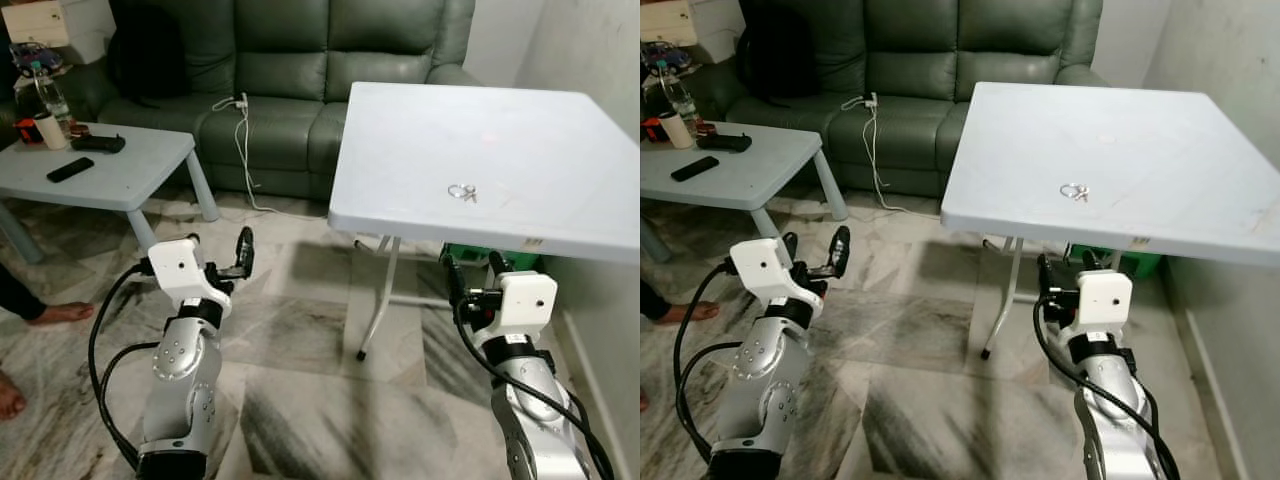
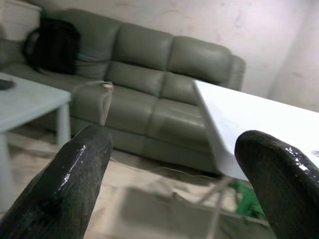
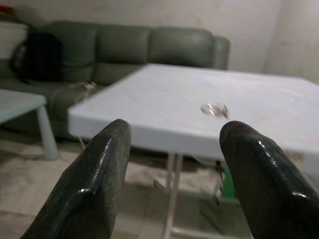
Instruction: Hang keys on a hook
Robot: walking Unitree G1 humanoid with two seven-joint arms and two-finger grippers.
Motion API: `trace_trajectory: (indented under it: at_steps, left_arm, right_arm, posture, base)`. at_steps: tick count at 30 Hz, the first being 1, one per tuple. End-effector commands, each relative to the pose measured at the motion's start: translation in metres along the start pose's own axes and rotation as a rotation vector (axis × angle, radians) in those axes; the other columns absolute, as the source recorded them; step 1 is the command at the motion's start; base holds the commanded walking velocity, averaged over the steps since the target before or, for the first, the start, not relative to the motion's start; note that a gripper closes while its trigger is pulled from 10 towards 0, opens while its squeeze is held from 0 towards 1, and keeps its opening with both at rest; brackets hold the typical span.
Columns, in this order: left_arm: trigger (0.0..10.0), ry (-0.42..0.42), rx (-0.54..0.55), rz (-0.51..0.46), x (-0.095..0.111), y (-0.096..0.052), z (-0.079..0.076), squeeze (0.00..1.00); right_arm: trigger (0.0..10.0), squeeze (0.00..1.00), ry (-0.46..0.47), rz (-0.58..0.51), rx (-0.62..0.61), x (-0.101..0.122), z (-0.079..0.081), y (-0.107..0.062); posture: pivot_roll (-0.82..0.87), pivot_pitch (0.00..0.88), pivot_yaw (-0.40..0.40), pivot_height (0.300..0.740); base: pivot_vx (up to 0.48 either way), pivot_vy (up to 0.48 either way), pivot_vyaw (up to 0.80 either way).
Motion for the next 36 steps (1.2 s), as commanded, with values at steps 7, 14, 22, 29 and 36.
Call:
trace_trajectory:
  at_steps: [7,14,22,29,36]
  left_arm:
    - [10.0,-0.001,0.015,0.014,0.0009,0.0016,0.0056,0.00]
    - [10.0,-0.004,0.016,-0.002,0.0032,0.0012,0.0050,0.00]
    - [10.0,-0.012,0.020,-0.003,0.0034,0.0004,0.0060,0.00]
    - [10.0,-0.009,0.011,-0.010,0.0045,0.0010,0.0054,0.00]
    - [10.0,-0.006,0.004,-0.010,0.0046,0.0010,0.0052,0.00]
  right_arm:
    - [10.0,0.00,0.006,-0.022,0.013,0.0064,0.0032,0.0041]
    - [10.0,0.00,0.005,-0.022,0.017,0.0069,0.0031,0.0045]
    - [10.0,0.00,0.006,-0.021,0.018,0.0071,0.0039,0.0038]
    - [10.0,0.00,0.006,-0.022,0.017,0.0071,0.0039,0.0032]
    - [10.0,0.00,0.009,-0.023,0.018,0.0066,0.0049,0.0029]
  posture:
    - [-0.04,0.000,-0.021,0.740]
    - [-0.03,0.000,-0.024,0.740]
    - [-0.04,0.000,-0.024,0.740]
    - [-0.04,0.000,-0.020,0.740]
    - [-0.04,0.000,-0.016,0.740]
  base:
    - [0.000,0.000,0.00]
    - [0.000,0.000,0.00]
    - [0.134,0.000,0.00]
    - [0.351,0.000,0.00]
    - [0.411,0.000,0.00]
Point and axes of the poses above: a point about 5 cm out from each wrist's last joint towards the gripper, its own y axis pointing out of the wrist towards the gripper, its own x axis along the axis of the wrist's last joint, z = x × y, the point moved 3 cm from there along y, pointing out of the wrist towards the gripper, and after that the axes turned 11 degrees about y, right-handed, at the moved point
